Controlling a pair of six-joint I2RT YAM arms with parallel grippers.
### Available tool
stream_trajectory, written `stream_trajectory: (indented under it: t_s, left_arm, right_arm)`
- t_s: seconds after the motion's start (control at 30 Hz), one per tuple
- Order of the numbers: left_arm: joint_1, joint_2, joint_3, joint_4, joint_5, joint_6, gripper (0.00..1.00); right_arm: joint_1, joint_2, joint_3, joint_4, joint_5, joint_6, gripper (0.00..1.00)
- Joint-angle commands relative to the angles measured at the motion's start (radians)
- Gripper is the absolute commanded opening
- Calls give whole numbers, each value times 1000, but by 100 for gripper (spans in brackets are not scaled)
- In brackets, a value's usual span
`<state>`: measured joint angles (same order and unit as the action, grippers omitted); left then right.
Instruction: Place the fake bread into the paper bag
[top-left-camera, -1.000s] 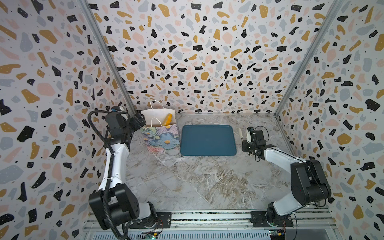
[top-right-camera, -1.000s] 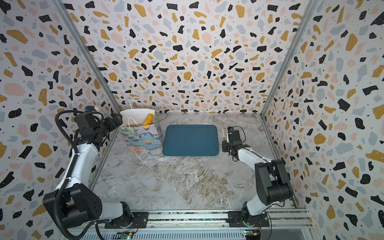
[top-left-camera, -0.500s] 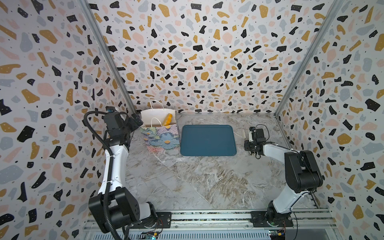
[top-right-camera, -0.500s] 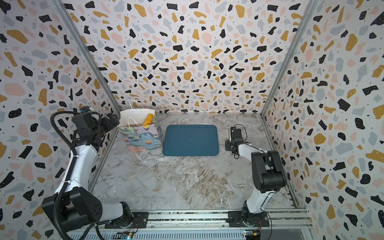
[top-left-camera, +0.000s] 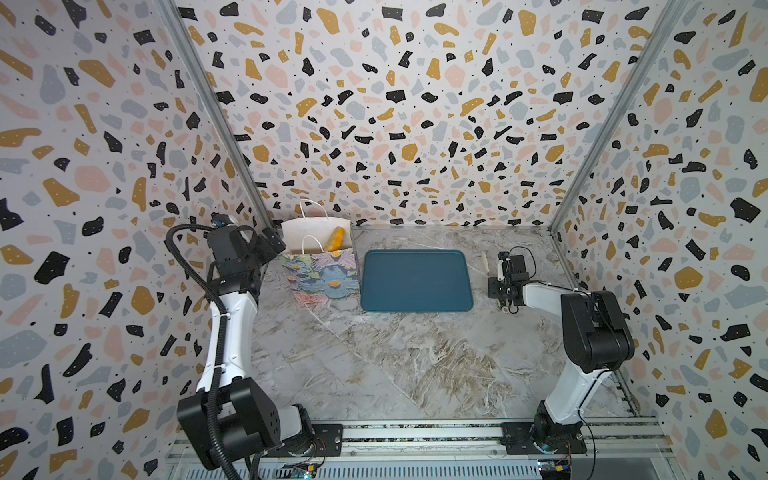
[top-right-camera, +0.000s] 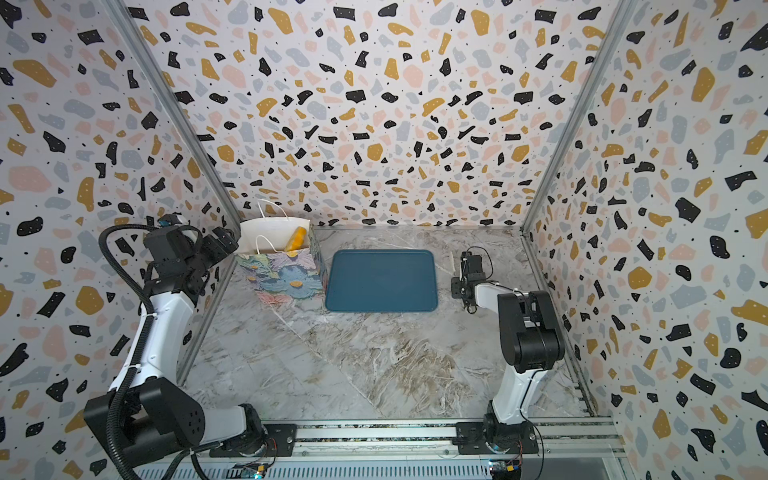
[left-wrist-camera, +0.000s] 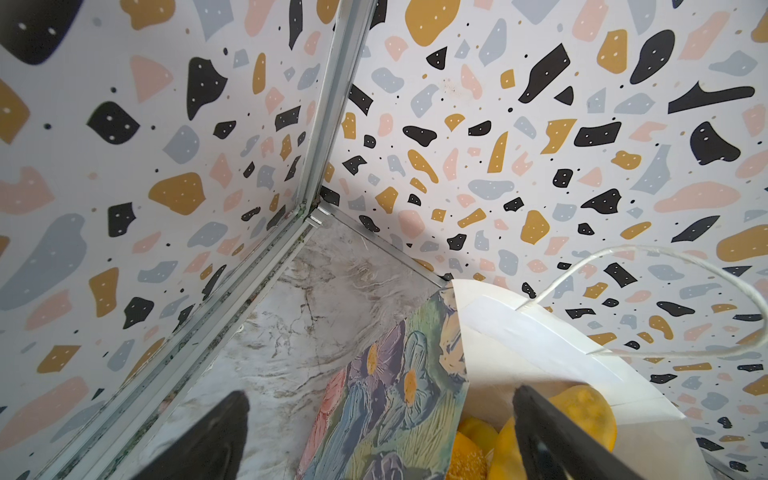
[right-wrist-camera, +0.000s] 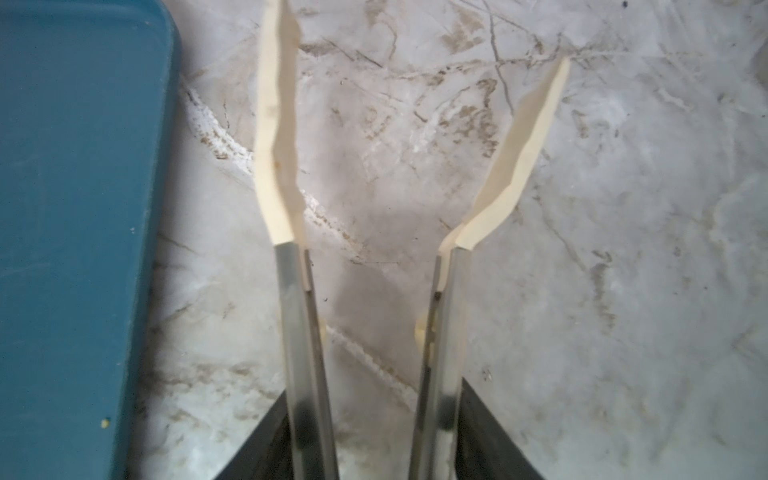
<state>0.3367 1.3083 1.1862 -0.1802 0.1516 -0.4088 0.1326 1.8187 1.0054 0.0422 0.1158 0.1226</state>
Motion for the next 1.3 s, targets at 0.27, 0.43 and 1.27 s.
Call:
stream_trajectory:
  t_s: [0.27,0.43,1.27]
  left_arm:
    - [4,-84,-49,77,-78,-24,100]
    - [5,-148,-122,129,-138,-40,100]
    - [-4,-453,-636,414,-116,-198,100]
  right_arm:
    - [-10,-132,-50,42,-48,69,88]
    - [-12,-178,-59,29,-53,71,99]
    - [-71,-758,-411,149,-136,102,99]
